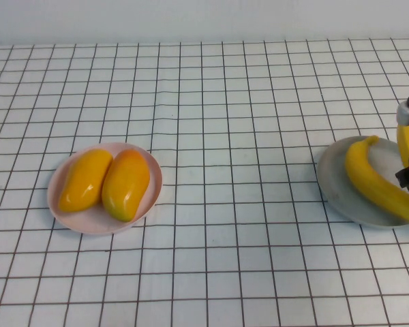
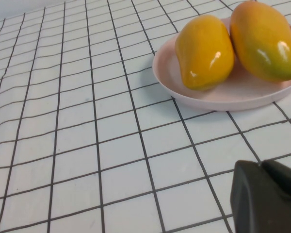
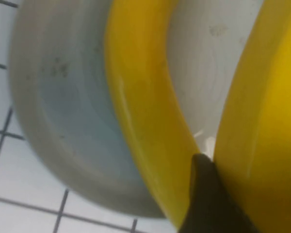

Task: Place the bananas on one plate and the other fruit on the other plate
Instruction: Put another type of fruit in the right plate

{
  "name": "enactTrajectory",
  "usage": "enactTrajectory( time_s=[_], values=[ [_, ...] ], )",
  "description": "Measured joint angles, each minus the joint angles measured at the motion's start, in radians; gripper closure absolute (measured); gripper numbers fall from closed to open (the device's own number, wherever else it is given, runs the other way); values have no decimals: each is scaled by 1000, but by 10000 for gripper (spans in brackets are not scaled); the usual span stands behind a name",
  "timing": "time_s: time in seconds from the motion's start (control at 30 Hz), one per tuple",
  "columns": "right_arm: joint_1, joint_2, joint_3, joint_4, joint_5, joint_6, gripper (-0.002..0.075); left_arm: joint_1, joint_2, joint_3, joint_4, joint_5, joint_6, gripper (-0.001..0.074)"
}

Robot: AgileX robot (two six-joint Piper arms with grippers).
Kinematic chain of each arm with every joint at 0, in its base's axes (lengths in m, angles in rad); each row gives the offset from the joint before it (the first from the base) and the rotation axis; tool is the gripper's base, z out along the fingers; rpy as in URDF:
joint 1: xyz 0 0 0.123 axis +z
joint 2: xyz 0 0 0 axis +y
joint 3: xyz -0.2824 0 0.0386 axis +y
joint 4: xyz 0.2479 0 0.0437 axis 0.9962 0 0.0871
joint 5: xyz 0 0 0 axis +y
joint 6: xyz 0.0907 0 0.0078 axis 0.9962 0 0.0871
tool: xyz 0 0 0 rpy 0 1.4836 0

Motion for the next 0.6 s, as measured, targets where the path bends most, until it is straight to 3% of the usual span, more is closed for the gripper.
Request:
enactTrajectory(
  time_s=[0.33, 0.6],
  values=[
    [-1, 244, -207, 34, 16, -1, 412, 0, 0, 0, 0, 0, 0, 738],
    [-1, 314, -289, 242, 74, -182, 396, 0, 0, 0, 0, 0, 0, 738]
  ],
)
